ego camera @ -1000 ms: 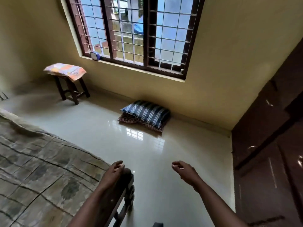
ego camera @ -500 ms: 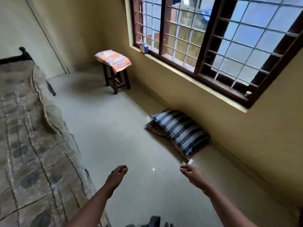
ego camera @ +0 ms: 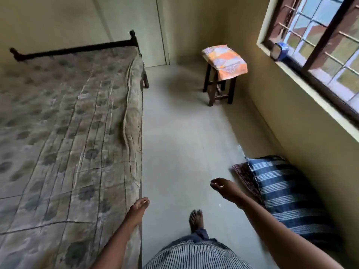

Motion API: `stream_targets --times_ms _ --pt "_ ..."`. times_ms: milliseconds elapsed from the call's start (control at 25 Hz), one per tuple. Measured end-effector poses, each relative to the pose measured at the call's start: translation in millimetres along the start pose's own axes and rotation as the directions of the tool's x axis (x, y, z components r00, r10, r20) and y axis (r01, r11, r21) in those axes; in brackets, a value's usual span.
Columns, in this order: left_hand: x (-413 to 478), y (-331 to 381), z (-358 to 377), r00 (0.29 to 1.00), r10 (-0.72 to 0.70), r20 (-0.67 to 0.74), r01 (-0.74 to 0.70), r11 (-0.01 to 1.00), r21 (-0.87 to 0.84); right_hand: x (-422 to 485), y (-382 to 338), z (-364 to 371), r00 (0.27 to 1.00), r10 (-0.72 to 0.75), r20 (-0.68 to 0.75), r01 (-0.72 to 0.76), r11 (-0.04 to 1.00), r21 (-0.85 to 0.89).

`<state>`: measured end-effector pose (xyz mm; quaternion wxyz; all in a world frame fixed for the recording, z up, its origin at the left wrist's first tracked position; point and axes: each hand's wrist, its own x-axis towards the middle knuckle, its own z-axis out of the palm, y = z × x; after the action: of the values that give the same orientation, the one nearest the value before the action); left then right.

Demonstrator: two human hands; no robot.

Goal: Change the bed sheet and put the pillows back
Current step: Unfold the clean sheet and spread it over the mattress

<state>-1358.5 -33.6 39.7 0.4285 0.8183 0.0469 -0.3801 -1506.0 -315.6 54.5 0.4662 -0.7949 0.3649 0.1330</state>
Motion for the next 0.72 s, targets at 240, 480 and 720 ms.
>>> stream_targets --times_ms 240,480,720 --pt "114 143 15 0.999 0.003 -0.051 -0.007 0.997 -0.083 133 -68 -92 1.000 -0.025 -0.018 0.025 1.000 -0.007" --pt "242 301 78 0.989 0.093 0.118 -0.093 0.996 -0.006 270 -79 -196 0.994 0.015 -0.110 -0.008 0.998 0.062" --pt "364 460 143 0.977 0.091 0.191 -0.111 0.989 0.096 418 -92 -316 0.978 0.167 -0.126 -0.135 0.964 0.227"
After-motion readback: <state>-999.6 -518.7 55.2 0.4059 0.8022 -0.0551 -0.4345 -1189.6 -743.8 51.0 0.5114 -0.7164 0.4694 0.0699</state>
